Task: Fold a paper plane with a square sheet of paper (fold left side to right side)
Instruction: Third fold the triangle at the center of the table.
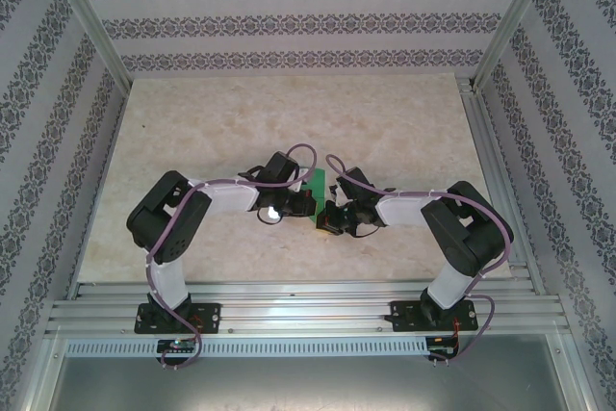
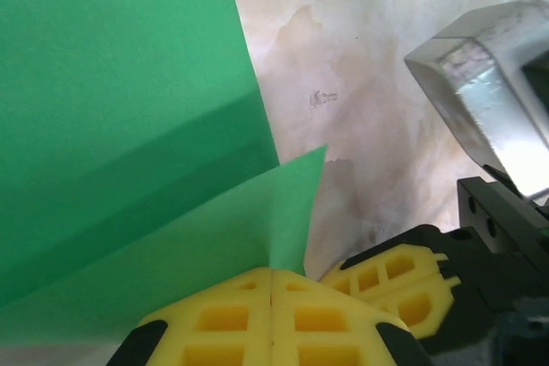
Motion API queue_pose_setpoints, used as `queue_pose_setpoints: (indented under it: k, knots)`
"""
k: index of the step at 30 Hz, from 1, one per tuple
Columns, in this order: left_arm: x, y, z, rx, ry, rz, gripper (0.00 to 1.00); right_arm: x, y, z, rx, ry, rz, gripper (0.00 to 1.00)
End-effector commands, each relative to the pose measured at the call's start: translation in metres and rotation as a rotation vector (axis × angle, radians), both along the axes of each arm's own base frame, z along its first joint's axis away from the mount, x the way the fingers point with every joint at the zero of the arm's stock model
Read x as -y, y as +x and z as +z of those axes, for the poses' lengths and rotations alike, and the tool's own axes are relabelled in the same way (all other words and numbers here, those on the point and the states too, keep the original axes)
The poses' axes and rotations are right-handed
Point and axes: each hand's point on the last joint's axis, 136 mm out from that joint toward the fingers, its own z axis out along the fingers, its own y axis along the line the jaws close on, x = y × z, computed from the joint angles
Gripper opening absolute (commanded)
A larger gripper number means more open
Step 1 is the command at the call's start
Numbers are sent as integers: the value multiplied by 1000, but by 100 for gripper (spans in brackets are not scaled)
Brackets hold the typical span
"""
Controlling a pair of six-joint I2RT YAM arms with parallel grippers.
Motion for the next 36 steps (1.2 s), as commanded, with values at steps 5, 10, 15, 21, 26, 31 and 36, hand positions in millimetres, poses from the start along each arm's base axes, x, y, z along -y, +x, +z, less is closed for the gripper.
queue_pose_setpoints:
  k: [5, 10, 15, 21, 26, 31, 36]
  knots:
    - [-4, -4, -31, -13, 60, 8, 4, 37, -19, -48, -79, -227, -34, 4]
    - [-18, 0, -39, -5, 113, 37, 4, 41, -21, -51, -87, -249, -31, 4]
    - [-38, 13, -34, 20, 153, 69, 8, 45, -22, -52, -87, -271, -27, 4]
    - [-50, 31, -23, 48, 176, 82, 11, 46, -22, -52, -88, -278, -26, 4]
    - [-59, 48, -23, 56, 176, 102, 11, 46, -23, -52, -89, -281, -24, 5]
    - [-66, 68, -25, 69, 170, 130, 11, 47, -24, -51, -90, -284, -21, 5]
    - [-78, 84, -29, 71, 184, 160, 10, 47, -24, -51, -91, -286, -20, 4]
